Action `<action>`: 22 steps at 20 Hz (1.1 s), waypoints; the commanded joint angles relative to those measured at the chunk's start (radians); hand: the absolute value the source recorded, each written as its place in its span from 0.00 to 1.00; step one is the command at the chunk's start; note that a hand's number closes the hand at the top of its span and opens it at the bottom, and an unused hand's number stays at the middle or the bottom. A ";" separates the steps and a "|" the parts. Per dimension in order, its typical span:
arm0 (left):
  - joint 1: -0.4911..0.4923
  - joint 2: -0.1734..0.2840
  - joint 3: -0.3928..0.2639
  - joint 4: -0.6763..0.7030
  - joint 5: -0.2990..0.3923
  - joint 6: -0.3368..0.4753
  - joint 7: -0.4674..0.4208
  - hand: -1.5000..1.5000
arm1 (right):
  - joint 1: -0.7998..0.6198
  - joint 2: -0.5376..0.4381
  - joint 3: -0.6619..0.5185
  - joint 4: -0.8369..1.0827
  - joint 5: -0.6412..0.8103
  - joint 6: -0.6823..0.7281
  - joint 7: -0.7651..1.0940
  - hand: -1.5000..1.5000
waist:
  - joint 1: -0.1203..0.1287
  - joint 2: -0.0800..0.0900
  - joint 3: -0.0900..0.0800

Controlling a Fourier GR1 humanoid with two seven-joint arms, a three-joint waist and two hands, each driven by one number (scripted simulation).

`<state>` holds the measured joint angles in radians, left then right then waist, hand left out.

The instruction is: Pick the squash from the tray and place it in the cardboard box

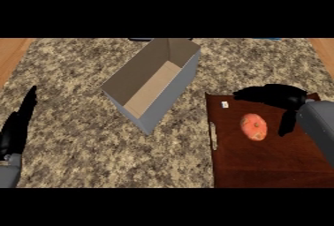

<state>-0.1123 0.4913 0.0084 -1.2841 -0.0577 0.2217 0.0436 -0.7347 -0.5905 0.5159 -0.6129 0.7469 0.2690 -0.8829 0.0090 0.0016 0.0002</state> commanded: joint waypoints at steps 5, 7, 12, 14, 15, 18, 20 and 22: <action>0.002 -0.027 0.018 -0.014 -0.031 -0.002 0.011 0.50 | 0.047 -0.017 -0.031 -0.080 -0.006 0.094 -0.114 0.00 | -0.005 -0.002 0.000; -0.008 -0.025 0.028 0.030 -0.036 -0.011 -0.021 0.50 | 0.059 -0.037 -0.035 -0.087 -0.015 0.108 -0.142 0.00 | -0.010 -0.002 -0.001; 0.011 -0.033 0.041 -0.006 -0.037 -0.028 0.000 0.50 | 0.125 -0.038 -0.022 -0.215 -0.010 0.115 -0.095 0.00 | -0.012 -0.004 -0.001; 0.040 -0.024 0.060 -0.045 -0.039 -0.034 0.004 0.50 | 0.127 -0.040 -0.024 -0.259 0.011 0.139 -0.042 0.00 | -0.009 -0.004 -0.001; 0.050 0.002 0.069 -0.100 -0.015 -0.075 0.046 0.50 | 0.144 -0.051 -0.016 -0.250 0.029 0.121 -0.037 0.00 | -0.006 -0.004 0.000; 0.053 -0.017 0.070 -0.082 -0.045 -0.063 0.026 0.50 | 0.188 -0.058 -0.014 -0.330 0.061 0.136 0.043 0.00 | -0.011 -0.004 -0.001; 0.033 -0.042 0.074 -0.036 -0.053 -0.056 0.003 0.50 | 0.191 -0.036 -0.015 -0.343 0.078 0.163 0.107 0.00 | -0.011 -0.003 -0.001; 0.012 -0.063 0.078 0.002 -0.070 -0.046 -0.031 0.50 | 0.220 -0.029 -0.020 -0.352 0.107 0.141 0.113 0.00 | -0.012 -0.002 -0.001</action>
<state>-0.0789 0.4510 0.0715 -1.3342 -0.1150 0.1764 0.0574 -0.5570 -0.6098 0.5043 -0.9115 0.8203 0.3475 -0.7843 0.0002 -0.0014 -0.0002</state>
